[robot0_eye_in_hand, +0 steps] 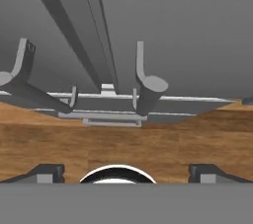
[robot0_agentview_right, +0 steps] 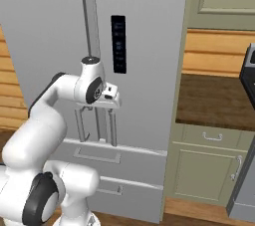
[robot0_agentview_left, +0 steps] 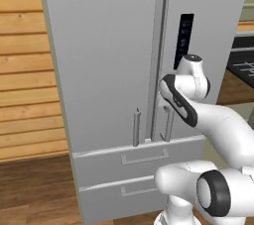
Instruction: Take the strawberry from the fridge and place it on top of the pancake, located on the dining counter.
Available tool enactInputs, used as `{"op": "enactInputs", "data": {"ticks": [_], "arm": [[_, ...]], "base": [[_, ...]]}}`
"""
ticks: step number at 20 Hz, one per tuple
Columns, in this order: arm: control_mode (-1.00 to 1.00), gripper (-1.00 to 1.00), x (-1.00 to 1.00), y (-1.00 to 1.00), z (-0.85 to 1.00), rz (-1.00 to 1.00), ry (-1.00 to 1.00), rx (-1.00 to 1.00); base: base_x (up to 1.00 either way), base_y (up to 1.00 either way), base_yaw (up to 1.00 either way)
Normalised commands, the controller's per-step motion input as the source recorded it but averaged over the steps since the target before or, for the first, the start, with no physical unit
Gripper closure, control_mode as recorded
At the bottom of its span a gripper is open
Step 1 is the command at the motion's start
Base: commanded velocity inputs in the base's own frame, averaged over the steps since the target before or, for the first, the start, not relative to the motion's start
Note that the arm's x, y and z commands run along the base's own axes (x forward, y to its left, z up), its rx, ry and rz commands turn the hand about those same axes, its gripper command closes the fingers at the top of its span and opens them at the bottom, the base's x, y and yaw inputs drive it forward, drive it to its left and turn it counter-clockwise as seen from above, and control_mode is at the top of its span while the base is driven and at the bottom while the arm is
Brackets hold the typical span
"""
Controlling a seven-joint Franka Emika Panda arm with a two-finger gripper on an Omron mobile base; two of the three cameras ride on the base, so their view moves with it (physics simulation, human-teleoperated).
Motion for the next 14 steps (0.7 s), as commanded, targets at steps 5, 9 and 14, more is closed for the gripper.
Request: {"op": "enactInputs", "data": {"ticks": [5, 9, 14], "arm": [[-1.0, -1.0, 0.62, -0.18, -0.36, 0.0, 0.0, 0.0], [-1.0, -1.0, 0.52, -0.09, -0.29, 0.0, 0.0, 0.0], [-1.0, -1.0, 0.21, 0.0, -0.25, 0.0, 0.0, 0.0]], "base": [[0.0, 0.0, 0.0], [0.0, 0.0, 0.0], [0.0, 0.0, 0.0]]}}
